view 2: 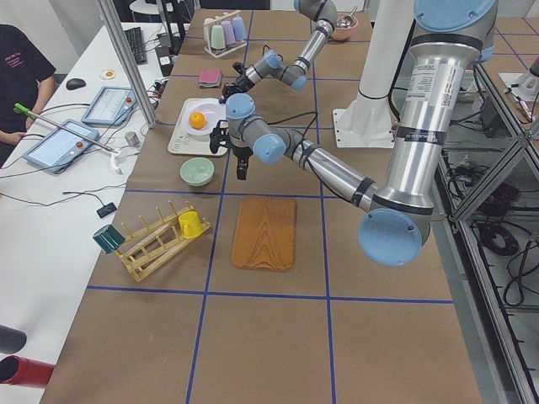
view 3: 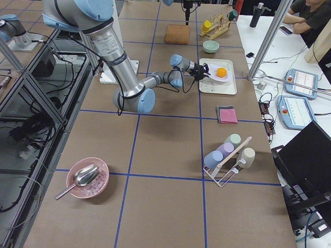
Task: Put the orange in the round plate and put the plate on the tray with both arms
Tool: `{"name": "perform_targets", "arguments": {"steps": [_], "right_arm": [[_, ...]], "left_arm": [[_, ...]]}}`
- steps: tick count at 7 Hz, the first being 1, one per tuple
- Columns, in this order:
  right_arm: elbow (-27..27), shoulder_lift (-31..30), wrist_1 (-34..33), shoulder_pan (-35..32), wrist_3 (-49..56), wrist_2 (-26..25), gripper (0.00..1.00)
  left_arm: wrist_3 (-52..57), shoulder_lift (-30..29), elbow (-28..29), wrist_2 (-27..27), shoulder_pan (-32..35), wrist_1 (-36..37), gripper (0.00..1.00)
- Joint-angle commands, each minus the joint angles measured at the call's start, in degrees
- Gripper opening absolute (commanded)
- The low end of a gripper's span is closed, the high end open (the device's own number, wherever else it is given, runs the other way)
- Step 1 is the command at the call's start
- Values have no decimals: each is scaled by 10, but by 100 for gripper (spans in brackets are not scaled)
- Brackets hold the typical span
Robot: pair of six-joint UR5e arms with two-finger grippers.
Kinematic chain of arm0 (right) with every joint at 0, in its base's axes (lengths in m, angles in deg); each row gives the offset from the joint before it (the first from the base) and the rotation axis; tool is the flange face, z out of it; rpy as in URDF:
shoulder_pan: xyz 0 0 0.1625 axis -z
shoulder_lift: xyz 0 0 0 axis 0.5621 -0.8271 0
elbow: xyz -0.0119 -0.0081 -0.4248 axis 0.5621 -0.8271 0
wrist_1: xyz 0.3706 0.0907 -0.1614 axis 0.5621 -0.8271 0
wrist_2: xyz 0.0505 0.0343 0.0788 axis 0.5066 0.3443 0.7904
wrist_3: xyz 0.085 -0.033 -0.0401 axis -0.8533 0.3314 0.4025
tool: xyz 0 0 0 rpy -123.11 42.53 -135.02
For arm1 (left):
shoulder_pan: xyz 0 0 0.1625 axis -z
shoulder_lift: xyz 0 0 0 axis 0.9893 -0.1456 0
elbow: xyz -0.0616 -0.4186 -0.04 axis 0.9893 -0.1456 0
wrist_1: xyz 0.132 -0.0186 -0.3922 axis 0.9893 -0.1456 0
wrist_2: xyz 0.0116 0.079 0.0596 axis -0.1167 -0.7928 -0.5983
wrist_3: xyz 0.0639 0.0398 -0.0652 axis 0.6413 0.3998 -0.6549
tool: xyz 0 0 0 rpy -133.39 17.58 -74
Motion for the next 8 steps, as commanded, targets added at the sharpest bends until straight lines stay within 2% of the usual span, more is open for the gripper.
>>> {"name": "perform_targets", "arguments": {"steps": [1, 2, 3, 4, 5, 6, 7, 8], "right_arm": [[101, -39, -127, -45, 222, 214, 100], [157, -90, -174, -80, 409, 319, 100], [172, -137, -194, -148, 554, 456, 100], [172, -153, -257, -255, 677, 599, 100], [178, -175, -295, -329, 837, 628, 100], [175, -209, -308, -366, 948, 621, 100], [175, -213, -349, -398, 997, 595, 100], [180, -218, -423, -425, 1019, 575, 100]], "left_arm": [[1, 2, -1, 0, 3, 0, 97], [2, 2, 2, -1, 2, -1, 97], [4, 3, 6, -7, 3, -1, 97], [77, 32, 7, -7, 13, -3, 97], [161, 71, 7, -6, 46, -4, 97], [228, 113, 7, -6, 78, -9, 98], [287, 143, 12, -4, 112, -8, 98], [317, 162, 28, -4, 132, -8, 98]]}}
